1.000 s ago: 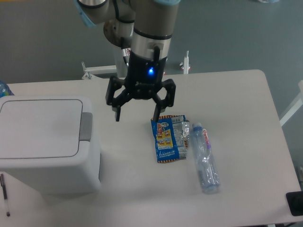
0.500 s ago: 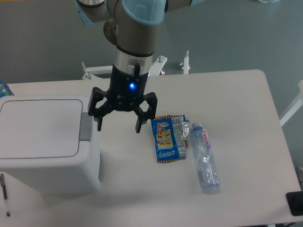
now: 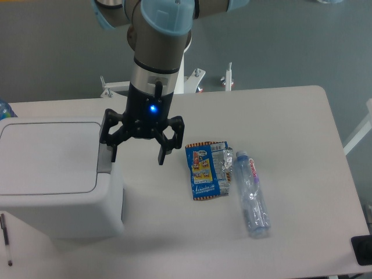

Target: Open the trash can

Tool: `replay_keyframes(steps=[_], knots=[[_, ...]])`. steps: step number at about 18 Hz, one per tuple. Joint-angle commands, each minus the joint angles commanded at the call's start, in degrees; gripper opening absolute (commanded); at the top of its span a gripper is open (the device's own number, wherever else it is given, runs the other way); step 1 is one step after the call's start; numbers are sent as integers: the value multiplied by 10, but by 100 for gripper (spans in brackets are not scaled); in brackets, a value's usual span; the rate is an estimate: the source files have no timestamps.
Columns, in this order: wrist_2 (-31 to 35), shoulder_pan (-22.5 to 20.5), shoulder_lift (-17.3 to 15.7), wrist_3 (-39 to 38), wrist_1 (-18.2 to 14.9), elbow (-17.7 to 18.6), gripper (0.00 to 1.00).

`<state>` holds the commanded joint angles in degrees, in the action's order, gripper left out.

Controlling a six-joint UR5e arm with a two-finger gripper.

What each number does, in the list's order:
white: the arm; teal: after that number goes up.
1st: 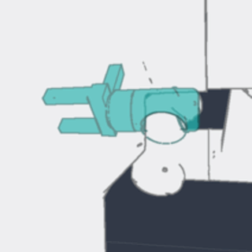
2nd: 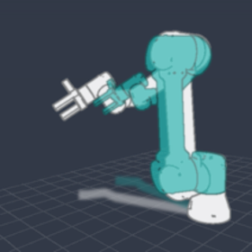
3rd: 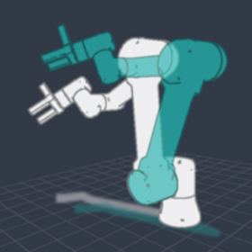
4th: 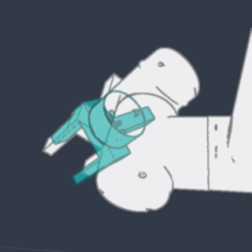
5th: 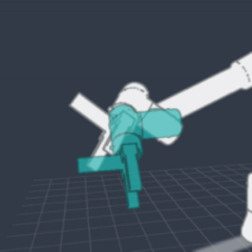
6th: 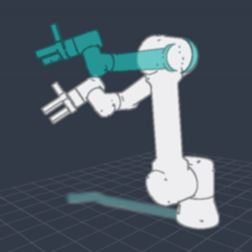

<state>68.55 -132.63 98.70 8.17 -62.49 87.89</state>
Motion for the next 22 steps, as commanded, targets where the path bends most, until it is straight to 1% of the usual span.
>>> replay_keyframes(steps=[6, 22], knots=[[1, 10, 1, 0, 0, 1, 100], [3, 11, 3, 2, 4, 1, 100]])
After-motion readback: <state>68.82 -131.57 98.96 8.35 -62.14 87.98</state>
